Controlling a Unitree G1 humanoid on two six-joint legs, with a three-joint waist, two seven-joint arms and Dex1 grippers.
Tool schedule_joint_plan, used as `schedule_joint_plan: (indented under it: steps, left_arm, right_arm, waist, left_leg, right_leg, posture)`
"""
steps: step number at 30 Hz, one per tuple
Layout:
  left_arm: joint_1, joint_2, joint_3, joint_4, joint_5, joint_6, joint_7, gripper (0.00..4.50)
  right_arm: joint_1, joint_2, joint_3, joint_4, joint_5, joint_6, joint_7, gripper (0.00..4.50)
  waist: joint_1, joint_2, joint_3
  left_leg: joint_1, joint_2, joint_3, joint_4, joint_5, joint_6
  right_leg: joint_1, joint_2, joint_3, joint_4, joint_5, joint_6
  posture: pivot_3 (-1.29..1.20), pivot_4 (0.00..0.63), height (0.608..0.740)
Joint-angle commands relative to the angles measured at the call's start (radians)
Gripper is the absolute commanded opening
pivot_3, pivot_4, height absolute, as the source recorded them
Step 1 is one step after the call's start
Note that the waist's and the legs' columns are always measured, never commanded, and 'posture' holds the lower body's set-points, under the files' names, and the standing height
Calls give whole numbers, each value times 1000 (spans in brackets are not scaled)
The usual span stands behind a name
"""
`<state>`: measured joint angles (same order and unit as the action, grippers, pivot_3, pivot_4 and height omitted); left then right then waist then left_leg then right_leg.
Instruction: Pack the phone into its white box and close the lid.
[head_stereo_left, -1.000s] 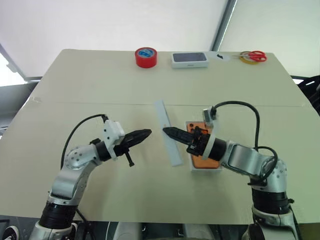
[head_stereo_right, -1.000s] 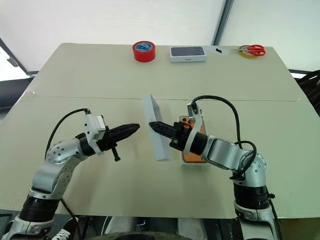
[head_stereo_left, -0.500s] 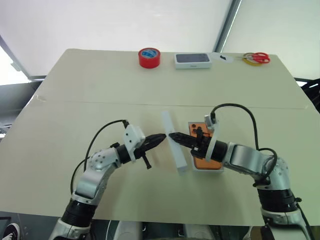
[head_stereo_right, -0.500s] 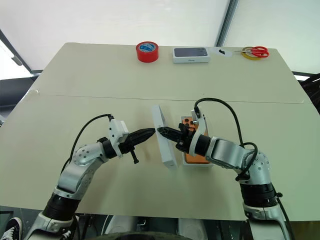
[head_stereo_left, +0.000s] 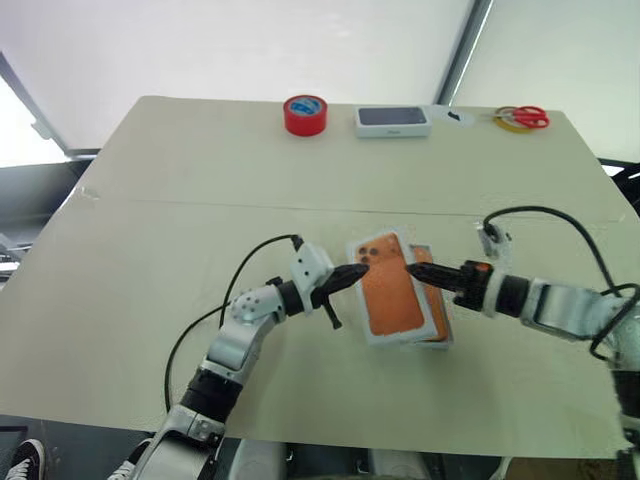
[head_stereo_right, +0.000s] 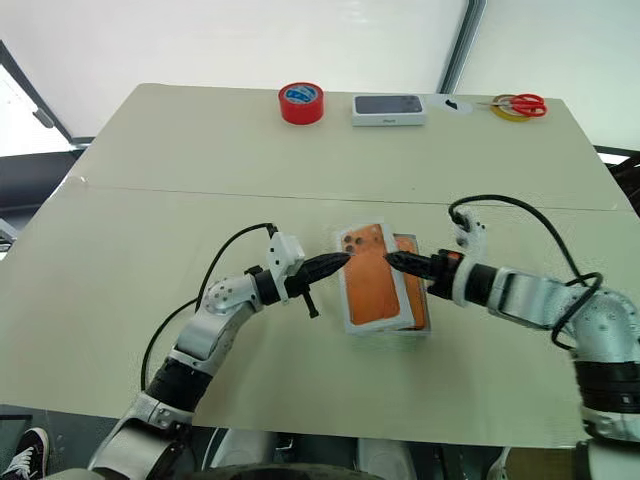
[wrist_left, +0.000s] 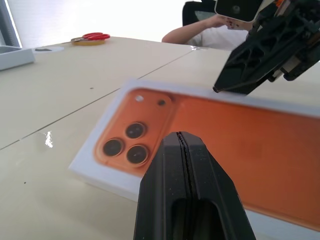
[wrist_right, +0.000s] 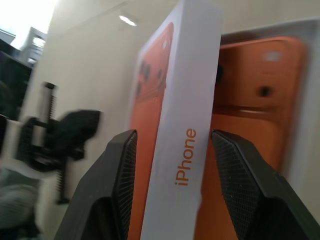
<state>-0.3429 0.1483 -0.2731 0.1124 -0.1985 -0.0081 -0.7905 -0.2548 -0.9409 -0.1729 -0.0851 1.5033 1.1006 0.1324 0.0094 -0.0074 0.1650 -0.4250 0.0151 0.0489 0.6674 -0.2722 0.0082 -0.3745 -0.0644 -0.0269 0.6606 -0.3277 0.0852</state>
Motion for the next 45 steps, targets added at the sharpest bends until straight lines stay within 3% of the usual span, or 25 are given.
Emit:
schedule_joint_plan:
  steps: [1,2,4,6,8,9,16,25,45]
  left_arm:
    - [17,26,7,-35,-12,-15,-31,0]
    - [26,39,13,-42,-17,-10,-39,0]
    - [47,73,25,-67,-29,8,-56,0]
    - [64,107,35,-87,-34,20,-71,0]
    - [78,136,39,-89,-29,38,-77,0]
    - [80,148,36,-74,-16,39,-76,0]
    - [-5,82,-21,76,71,-13,-35,0]
    - [-134,-60,-49,219,96,-47,-26,0]
    - [-132,-65,-77,177,128,-15,-36,0]
  right_arm:
    - [-47,-11,5,-6,-206,-92,126,2421]
    - [-56,-1,18,-20,-274,-135,148,2421]
    - [-68,27,37,-48,-391,-214,177,1918]
    - [-54,26,95,-85,-557,-325,230,1164]
    - [-20,15,146,-113,-690,-413,290,116]
    - [1,10,159,-127,-736,-442,314,48]
    - [115,-24,156,-188,-879,-517,502,48]
    - [108,-7,129,-189,-951,-517,571,48]
    - [145,4,155,-144,-1193,-594,640,48]
  waist:
    - [-3,0,0]
    - [-3,1,0]
    - [-4,1,0]
    - [-1,1,0]
    - [5,1,0]
    - [8,1,0]
    - [8,1,0]
    - [6,1,0]
    - [5,1,0]
  left_leg:
    - [0,0,0,0,0,0]
    - [0,0,0,0,0,0]
    - [0,1,0,0,0,0]
    - [0,1,0,0,0,0]
    - [0,1,0,0,0,0]
    - [0,0,0,0,0,0]
    - [0,-1,-1,2,0,0]
    - [1,-1,-1,2,0,0]
    - [1,-1,-1,2,1,-1]
  right_leg:
    - [0,0,0,0,0,0]
    - [0,1,0,0,0,0]
    - [0,1,0,0,0,0]
    - [-1,1,0,0,0,0]
    - [-1,1,0,0,0,0]
    - [0,0,0,0,0,0]
    - [2,-2,-1,0,0,0]
    - [2,-1,-1,1,0,0]
    - [2,0,-1,1,0,0]
  posture:
    - [0,150,740]
    - [0,150,740]
    - [0,150,740]
    - [0,150,740]
    - [0,150,740]
    - [0,150,740]
    - [0,150,740]
    - [0,150,740]
    - [0,150,740]
